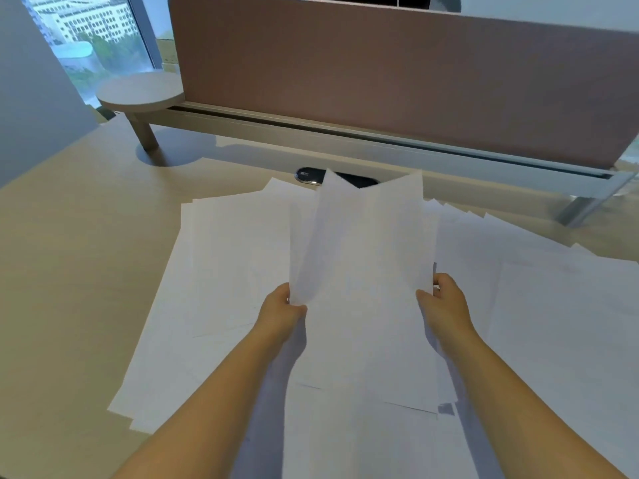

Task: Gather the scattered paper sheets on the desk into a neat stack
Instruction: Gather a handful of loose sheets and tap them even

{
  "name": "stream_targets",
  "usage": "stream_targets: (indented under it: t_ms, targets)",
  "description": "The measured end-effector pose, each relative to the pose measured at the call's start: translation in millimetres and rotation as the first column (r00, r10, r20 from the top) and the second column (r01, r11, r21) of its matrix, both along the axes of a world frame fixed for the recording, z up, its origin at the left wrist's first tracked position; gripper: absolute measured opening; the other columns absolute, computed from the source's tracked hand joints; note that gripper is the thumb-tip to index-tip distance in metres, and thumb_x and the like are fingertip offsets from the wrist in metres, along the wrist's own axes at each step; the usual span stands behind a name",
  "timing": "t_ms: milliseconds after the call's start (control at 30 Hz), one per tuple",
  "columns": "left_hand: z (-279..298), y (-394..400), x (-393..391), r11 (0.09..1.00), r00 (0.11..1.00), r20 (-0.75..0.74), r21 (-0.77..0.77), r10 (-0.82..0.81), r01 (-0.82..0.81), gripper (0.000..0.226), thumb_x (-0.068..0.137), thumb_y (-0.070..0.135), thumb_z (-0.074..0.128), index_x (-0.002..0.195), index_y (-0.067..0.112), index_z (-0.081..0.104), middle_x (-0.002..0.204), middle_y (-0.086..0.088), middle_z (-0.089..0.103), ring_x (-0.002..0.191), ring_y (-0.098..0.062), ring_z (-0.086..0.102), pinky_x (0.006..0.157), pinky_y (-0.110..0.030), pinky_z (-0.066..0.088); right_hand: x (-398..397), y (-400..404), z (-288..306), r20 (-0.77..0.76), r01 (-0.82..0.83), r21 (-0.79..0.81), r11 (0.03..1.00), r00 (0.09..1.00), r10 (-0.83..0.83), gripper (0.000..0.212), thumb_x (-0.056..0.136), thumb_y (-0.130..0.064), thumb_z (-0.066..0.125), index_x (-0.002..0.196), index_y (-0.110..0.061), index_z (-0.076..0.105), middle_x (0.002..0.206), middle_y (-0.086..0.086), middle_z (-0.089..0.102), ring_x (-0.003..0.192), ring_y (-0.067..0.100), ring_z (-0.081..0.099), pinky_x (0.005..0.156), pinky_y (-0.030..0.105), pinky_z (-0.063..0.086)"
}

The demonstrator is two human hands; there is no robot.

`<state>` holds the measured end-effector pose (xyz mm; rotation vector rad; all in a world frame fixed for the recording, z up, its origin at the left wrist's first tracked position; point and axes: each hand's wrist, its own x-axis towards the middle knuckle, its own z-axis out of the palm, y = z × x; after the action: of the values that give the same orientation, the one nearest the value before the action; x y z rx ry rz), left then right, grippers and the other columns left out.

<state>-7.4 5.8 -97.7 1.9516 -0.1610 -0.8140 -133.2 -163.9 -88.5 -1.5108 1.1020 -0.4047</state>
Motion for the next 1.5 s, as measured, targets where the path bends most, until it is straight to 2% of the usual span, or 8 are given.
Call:
stream_targets:
  t_ms: [467, 633, 800, 933, 1133, 1300, 1367, 1500]
  targets:
    - [73, -27, -26, 0.980, 0.981, 0.173, -0.190, 0.090, -0.057, 0.027, 0.086, -0.005, 0.044, 0.106, 0.012, 0.051, 0.090, -0.001, 0.055, 0.088, -0.023, 0.050, 0.063, -0.025, 0.042, -28, -21, 72, 0.223, -0.021, -0.030, 0.999, 0.974, 0.027, 0.032, 0.086, 0.012, 0.047, 0.111, -0.007, 0.051, 0.111, 0.016, 0.059, 0.108, 0.037, 0.057, 0.096, 0.043, 0.047]
    - [77, -35, -31, 0.975, 0.999, 0.004, -0.218, 0.054, -0.052, 0.022, 0.088, -0.002, 0.051, 0.106, 0.009, 0.054, 0.098, -0.007, 0.060, 0.096, -0.028, 0.054, 0.075, -0.033, 0.046, -43, -36, 103, 0.191, -0.042, -0.173, 0.984, 0.979, 0.076, 0.034, 0.086, 0.009, 0.048, 0.111, -0.013, 0.054, 0.113, 0.014, 0.062, 0.100, 0.036, 0.060, 0.090, 0.048, 0.051]
    - [81, -55, -33, 0.928, 0.973, -0.223, -0.371, -0.057, -0.031, 0.038, 0.091, 0.017, 0.055, 0.126, 0.015, 0.043, 0.123, -0.007, 0.052, 0.116, -0.030, 0.049, 0.098, -0.043, 0.043, -62, -52, 128, 0.238, -0.094, -0.134, 0.986, 0.963, 0.124, 0.033, 0.088, 0.009, 0.044, 0.095, -0.022, 0.053, 0.081, -0.007, 0.060, 0.069, 0.010, 0.058, 0.055, 0.018, 0.051]
    - [80, -68, -40, 0.911, 0.928, -0.346, -0.413, -0.139, -0.018, 0.020, 0.091, 0.013, 0.052, 0.111, 0.011, 0.054, 0.106, -0.011, 0.060, 0.095, -0.029, 0.058, 0.080, -0.036, 0.049, -76, -66, 123, 0.199, -0.064, -0.043, 0.997, 0.977, 0.071, 0.029, 0.088, 0.006, 0.044, 0.090, -0.019, 0.057, 0.081, 0.001, 0.062, 0.071, 0.018, 0.060, 0.061, 0.028, 0.051]
    - [44, -89, -51, 0.982, 0.968, -0.169, -0.070, -0.184, 0.175, 0.022, 0.088, -0.006, 0.042, 0.070, 0.006, 0.046, 0.070, -0.007, 0.040, 0.064, -0.019, 0.036, 0.057, -0.026, 0.028, -98, -85, 66, 0.016, 0.039, 0.021, 0.999, 0.999, -0.039, 0.033, 0.082, 0.017, 0.044, 0.110, 0.004, 0.058, 0.104, 0.018, 0.062, 0.096, 0.035, 0.060, 0.091, 0.043, 0.049]
    - [-17, -105, -74, 0.928, 0.950, 0.088, 0.260, -0.298, 0.267, 0.022, 0.082, -0.001, 0.049, 0.063, 0.010, 0.043, 0.068, -0.006, 0.046, 0.070, -0.024, 0.046, 0.059, -0.025, 0.035, -130, -93, -6, -0.274, 0.089, 0.042, 0.995, 0.959, -0.074, 0.017, 0.083, 0.010, 0.041, 0.080, -0.003, 0.052, 0.083, 0.013, 0.054, 0.072, 0.025, 0.049, 0.062, 0.026, 0.039]
    - [-23, -111, -83, 0.873, 0.899, 0.233, 0.418, -0.370, 0.251, 0.004, 0.083, 0.011, 0.053, 0.080, 0.012, 0.055, 0.088, -0.008, 0.056, 0.089, -0.029, 0.053, 0.067, -0.027, 0.038, -143, -93, -24, -0.382, 0.081, 0.006, 0.997, 0.921, -0.073, 0.014, 0.083, 0.005, 0.043, 0.092, -0.004, 0.050, 0.090, 0.013, 0.053, 0.079, 0.026, 0.051, 0.065, 0.027, 0.038]
    - [-25, -122, -94, 0.878, 0.859, 0.331, 0.415, -0.390, 0.239, 0.041, 0.083, 0.020, 0.061, 0.122, 0.010, 0.053, 0.128, -0.011, 0.047, 0.119, -0.030, 0.044, 0.082, -0.026, 0.033, -158, -92, -31, -0.386, 0.037, -0.113, 0.993, 0.919, -0.078, 0.020, 0.090, 0.000, 0.041, 0.104, -0.005, 0.053, 0.100, 0.011, 0.055, 0.088, 0.024, 0.052, 0.062, 0.024, 0.039]
